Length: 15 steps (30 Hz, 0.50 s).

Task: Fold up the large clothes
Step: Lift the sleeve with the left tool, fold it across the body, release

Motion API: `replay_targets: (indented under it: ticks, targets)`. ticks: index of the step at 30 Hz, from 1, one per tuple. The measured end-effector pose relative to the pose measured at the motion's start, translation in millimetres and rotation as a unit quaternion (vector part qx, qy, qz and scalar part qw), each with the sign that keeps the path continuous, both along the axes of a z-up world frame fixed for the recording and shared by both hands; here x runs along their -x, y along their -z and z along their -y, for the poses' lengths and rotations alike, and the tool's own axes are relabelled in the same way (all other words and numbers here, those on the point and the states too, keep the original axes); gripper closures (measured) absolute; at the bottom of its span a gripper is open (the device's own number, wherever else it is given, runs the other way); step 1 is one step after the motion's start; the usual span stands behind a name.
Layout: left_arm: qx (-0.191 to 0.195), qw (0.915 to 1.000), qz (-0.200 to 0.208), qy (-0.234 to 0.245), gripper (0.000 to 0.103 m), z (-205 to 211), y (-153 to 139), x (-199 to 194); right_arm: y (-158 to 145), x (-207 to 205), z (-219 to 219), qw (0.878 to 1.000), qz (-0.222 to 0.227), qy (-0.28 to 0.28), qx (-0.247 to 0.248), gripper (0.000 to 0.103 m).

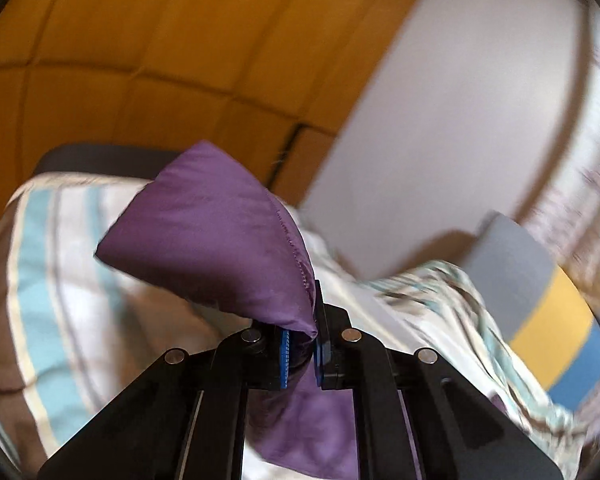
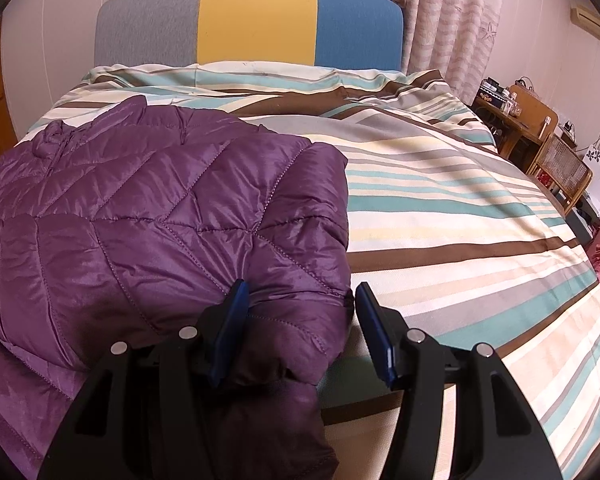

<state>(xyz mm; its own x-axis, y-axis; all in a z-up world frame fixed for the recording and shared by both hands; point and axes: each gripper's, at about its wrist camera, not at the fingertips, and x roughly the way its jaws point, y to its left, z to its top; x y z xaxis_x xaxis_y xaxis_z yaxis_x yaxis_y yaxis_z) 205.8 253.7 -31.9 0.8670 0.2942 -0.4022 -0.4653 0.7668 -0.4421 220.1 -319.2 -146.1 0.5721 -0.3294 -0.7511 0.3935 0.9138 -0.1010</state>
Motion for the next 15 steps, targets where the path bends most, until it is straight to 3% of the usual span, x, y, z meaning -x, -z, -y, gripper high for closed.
replay_targets:
  ticks: [3,8,15]
  targets:
    - [-0.028,0.9978,0.013,0.059,0.094,40.5,-11.6,-1.8,-0.1,-0.1,0.2,1.000,0.000,0.000,0.000,0.048]
    - [-0.070,0.9864,0.019,0.147,0.094,112.4,-17.0,-6.0,0.0,0.2,0.3,1.000,0.000,0.000,0.000,0.048]
    - [-0.090,0.9713,0.006,0.220,0.094,182.1,0.0,-3.5,0.1,0.2,0.3,1.000,0.000,0.000,0.000,0.048]
